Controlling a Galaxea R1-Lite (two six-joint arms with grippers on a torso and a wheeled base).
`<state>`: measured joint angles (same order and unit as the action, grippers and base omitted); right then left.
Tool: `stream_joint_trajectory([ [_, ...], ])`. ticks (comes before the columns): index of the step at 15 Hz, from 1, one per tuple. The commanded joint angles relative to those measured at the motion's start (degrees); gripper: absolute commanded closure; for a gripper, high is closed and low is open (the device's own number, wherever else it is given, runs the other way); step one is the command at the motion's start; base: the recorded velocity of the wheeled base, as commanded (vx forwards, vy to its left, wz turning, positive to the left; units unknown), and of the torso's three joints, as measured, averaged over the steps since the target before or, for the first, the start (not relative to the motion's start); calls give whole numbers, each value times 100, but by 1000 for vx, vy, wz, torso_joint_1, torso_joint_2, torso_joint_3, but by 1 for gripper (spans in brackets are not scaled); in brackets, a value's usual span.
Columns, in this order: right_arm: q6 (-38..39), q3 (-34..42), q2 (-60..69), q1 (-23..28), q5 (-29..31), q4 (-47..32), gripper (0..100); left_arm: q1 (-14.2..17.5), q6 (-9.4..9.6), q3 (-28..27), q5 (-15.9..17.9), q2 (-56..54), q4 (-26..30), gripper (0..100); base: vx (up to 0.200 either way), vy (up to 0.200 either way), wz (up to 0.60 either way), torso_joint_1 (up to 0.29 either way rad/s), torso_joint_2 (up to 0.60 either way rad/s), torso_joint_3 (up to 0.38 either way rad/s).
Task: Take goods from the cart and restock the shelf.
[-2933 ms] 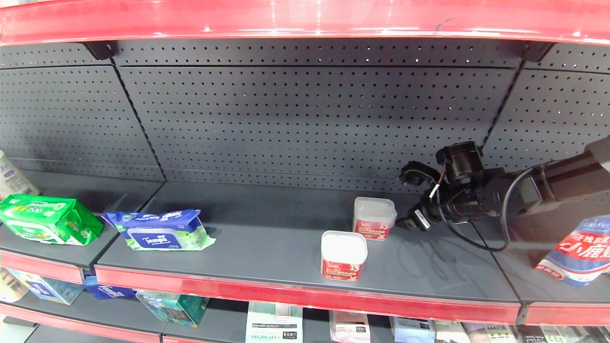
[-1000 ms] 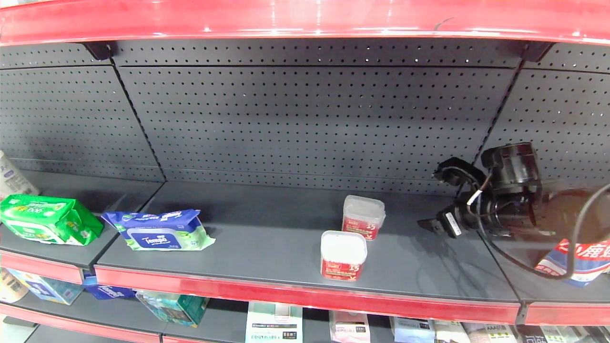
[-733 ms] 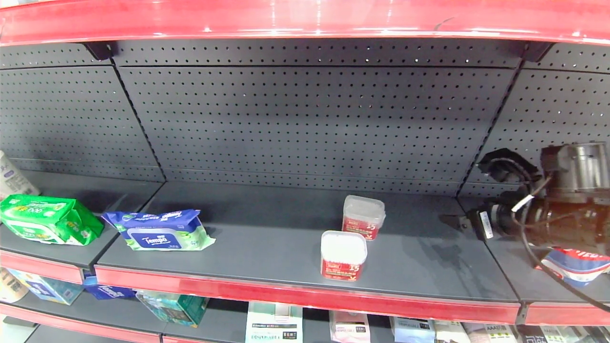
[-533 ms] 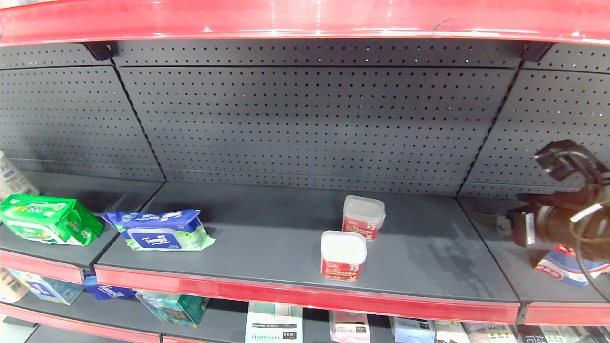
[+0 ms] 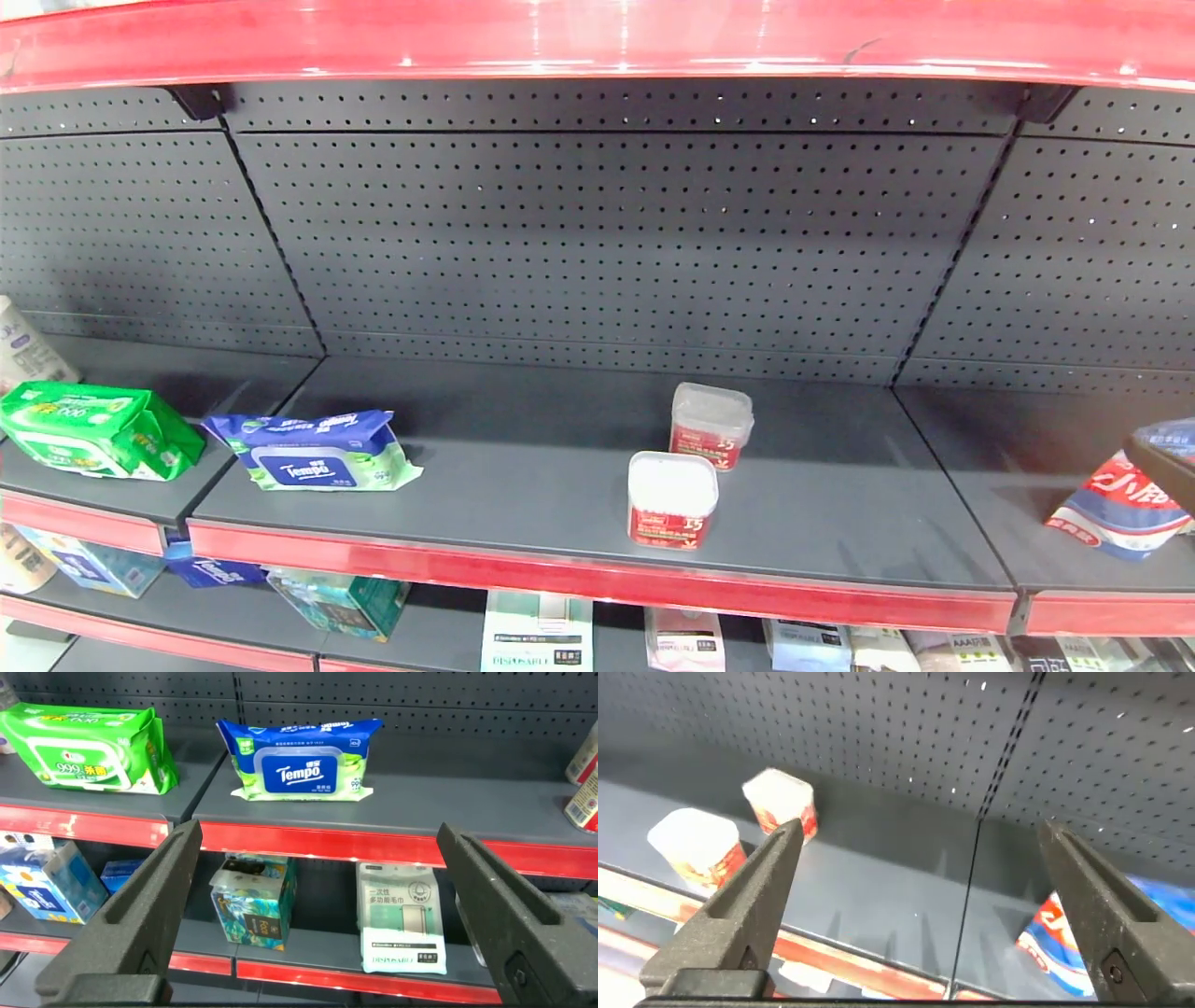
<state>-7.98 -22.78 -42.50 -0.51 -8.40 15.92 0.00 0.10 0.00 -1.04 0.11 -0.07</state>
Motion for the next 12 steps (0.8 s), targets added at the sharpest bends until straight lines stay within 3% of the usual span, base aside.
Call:
stream_joint_trajectory([
  [1, 95, 1030, 1666, 69, -13, -19, 0, 0, -1, 0, -2, -2, -1, 0, 0, 0, 0, 0, 0, 0],
  [2, 157, 1443, 2307, 227, 40, -107, 0, 0, -1, 0, -2, -2, -1, 0, 0, 0, 0, 0, 0, 0],
  [7, 245, 1681, 3793, 376, 304, -1592, 0, 0, -1, 0, -2, -2, -1, 0, 0, 0, 0, 0, 0, 0],
  [9, 289, 1953, 3775, 376, 752, -1566, 0, 0, -1, 0, -2, -2, -1, 0, 0, 0, 0, 0, 0, 0],
  [11, 350, 2261, 3775, 368, 743, -1311, 0, 0, -1, 0, -2, -2, -1, 0, 0, 0, 0, 0, 0, 0],
  [12, 464, 2270, 3837, 262, 620, -1583, 0, 0, -1, 0, -2, -2, -1, 0, 0, 0, 0, 0, 0, 0],
])
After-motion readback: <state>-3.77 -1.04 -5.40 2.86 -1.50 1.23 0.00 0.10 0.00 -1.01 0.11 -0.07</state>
